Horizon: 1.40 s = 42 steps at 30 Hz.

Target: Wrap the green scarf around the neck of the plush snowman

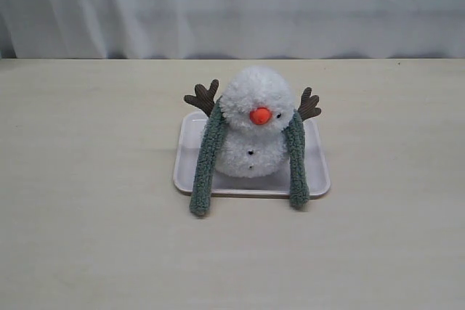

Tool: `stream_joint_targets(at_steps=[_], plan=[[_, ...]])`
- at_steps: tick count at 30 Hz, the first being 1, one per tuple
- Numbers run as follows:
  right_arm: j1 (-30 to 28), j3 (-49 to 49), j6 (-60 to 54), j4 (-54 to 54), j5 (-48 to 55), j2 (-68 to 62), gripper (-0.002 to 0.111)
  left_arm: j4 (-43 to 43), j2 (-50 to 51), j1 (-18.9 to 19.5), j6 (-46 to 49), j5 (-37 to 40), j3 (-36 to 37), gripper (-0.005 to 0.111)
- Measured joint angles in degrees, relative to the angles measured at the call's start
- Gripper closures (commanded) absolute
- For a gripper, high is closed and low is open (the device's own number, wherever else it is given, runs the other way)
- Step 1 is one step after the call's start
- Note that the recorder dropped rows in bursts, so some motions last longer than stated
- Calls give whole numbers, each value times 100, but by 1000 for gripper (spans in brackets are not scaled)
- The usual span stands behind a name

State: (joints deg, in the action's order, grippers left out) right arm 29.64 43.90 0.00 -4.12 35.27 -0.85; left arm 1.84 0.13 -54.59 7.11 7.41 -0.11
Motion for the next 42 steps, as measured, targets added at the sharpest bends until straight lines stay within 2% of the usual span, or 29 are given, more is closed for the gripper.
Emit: stream_joint_targets(at_steps=[42], plan=[[0,40,0,-217,212,70,104,0,0,0,0,0,0,107]])
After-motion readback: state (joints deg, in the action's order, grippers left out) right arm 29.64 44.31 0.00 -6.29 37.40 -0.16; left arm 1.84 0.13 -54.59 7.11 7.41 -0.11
